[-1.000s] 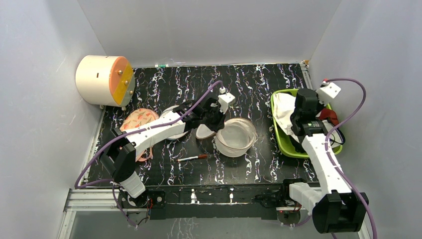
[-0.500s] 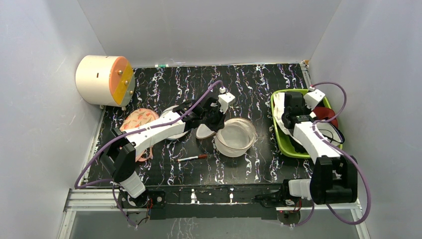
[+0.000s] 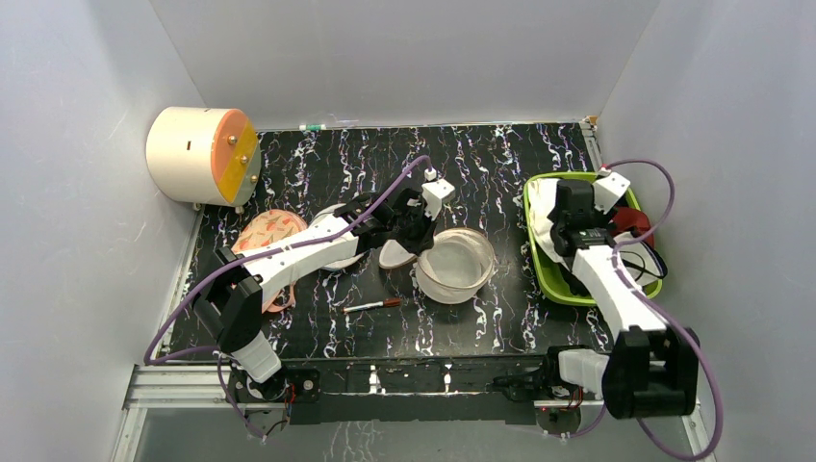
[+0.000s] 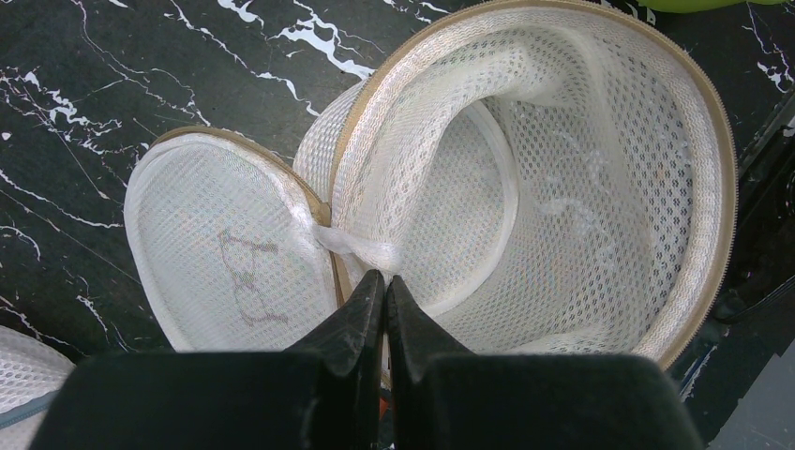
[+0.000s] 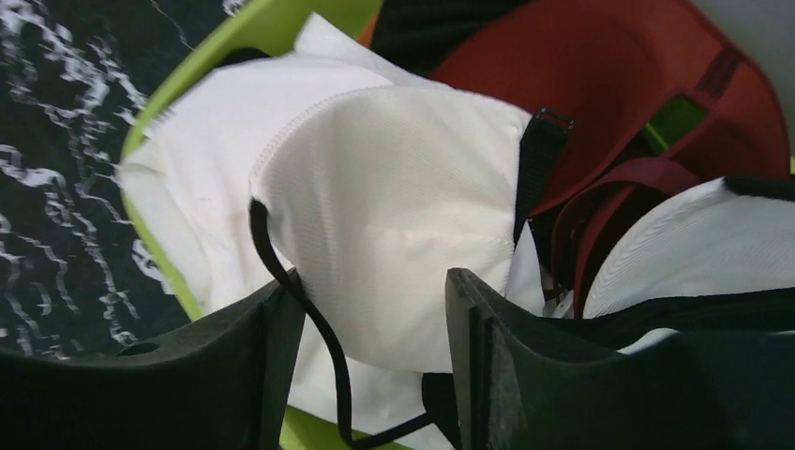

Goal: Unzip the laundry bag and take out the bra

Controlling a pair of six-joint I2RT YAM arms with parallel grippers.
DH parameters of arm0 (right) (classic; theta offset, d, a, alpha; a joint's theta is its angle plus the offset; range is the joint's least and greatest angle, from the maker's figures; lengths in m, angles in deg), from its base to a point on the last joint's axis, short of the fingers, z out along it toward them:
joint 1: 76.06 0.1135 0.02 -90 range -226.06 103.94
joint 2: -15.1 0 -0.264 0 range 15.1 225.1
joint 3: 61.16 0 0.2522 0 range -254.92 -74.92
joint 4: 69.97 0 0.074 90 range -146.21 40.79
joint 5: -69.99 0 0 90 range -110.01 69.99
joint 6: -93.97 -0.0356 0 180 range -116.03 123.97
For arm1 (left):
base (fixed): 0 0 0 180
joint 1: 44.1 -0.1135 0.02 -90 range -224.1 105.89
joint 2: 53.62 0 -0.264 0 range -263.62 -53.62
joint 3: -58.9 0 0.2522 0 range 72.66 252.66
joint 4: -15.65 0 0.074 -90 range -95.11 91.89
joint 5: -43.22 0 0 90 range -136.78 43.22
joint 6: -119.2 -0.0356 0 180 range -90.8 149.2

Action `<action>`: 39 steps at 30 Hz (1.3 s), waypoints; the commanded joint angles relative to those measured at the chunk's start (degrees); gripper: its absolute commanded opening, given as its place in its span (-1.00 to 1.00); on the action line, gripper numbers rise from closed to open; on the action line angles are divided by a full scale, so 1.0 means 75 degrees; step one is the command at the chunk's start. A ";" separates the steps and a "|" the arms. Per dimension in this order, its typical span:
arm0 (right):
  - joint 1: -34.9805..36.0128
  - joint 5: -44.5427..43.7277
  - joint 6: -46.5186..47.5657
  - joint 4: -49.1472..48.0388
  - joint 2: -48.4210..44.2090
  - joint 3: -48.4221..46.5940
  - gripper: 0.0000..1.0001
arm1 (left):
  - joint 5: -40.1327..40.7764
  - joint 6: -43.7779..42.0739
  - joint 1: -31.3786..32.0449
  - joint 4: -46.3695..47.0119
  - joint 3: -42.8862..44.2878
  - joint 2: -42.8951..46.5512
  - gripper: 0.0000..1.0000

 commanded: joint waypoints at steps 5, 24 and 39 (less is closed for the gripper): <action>-0.0021 0.1962 0.0398 -0.0426 -0.2095 -0.0100 0.80 | -0.0252 0.0069 0.0030 -0.0041 0.0312 0.0139 -0.95; -0.0021 0.7243 0.0894 -0.0218 -0.1452 -0.0546 0.96 | 0.0383 -0.0009 0.0027 0.0514 -0.0244 0.1020 0.30; 0.2779 0.6491 0.0875 -0.0184 -0.0595 -0.1199 0.94 | 0.4790 -0.0100 -0.0397 0.3518 -0.3029 0.4802 0.95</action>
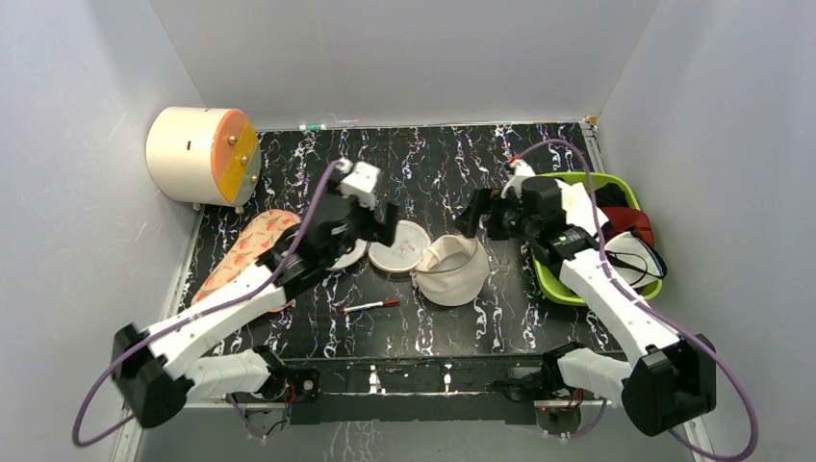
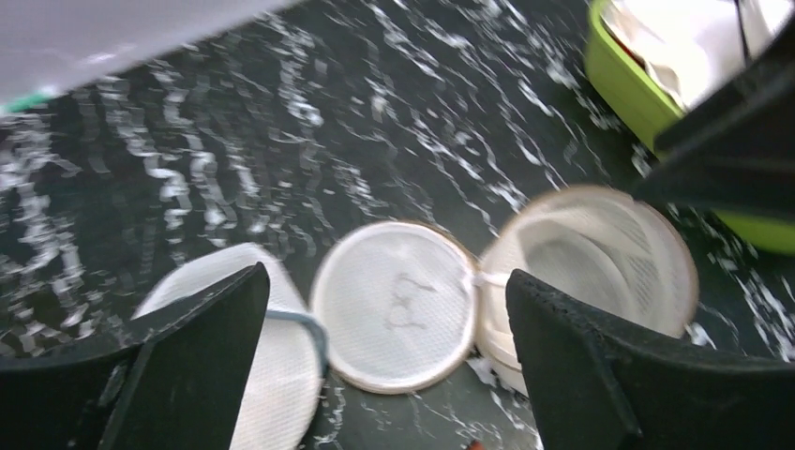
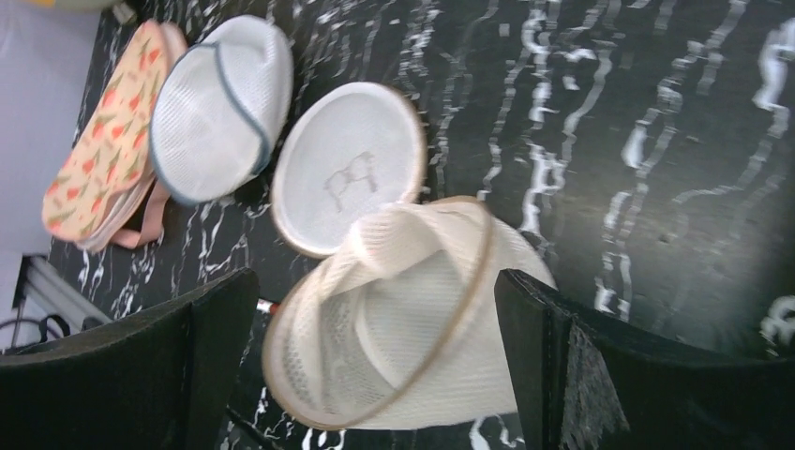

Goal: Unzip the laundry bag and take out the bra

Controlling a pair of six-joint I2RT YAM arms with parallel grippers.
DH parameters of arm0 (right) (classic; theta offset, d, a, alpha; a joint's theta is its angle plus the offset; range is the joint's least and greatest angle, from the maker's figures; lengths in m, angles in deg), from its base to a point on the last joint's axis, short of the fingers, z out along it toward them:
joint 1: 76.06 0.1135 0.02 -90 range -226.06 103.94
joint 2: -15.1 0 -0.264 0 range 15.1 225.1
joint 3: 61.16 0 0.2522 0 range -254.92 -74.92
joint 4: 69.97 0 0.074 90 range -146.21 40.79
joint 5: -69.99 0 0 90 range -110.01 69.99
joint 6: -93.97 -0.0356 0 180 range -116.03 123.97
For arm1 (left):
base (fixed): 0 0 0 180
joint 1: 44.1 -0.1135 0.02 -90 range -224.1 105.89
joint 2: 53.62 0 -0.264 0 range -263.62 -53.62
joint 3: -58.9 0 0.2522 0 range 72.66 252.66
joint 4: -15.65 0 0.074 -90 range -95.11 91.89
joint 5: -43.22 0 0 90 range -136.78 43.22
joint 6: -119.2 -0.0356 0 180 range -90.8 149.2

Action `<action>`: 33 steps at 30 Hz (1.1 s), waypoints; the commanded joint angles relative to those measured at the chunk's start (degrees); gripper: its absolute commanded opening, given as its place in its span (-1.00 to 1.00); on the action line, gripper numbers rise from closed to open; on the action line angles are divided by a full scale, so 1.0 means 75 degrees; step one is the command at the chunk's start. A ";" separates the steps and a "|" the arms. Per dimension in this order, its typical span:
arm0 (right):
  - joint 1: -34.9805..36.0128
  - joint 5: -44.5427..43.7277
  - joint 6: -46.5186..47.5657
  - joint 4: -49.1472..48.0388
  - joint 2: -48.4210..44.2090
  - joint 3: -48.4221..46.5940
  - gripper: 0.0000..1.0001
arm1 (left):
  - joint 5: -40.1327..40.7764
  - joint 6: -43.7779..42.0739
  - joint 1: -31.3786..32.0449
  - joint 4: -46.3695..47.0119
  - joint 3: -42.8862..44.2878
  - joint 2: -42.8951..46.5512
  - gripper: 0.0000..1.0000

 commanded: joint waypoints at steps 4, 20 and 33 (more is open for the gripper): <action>0.1947 -0.1499 0.0283 -0.0301 0.0991 -0.1314 0.89 | 0.2553 -0.0610 -0.0349 0.2334 -0.1434 0.2270 0.97; 0.5523 -0.4294 0.1039 0.2040 0.6377 -0.5411 0.54 | 0.3414 -0.1005 -0.0803 0.2752 -0.1678 0.2872 0.97; 0.6014 -0.6678 0.1256 0.2249 0.7584 -0.5445 -0.51 | 0.2168 0.0098 -0.1947 0.2263 -0.1491 0.2431 0.94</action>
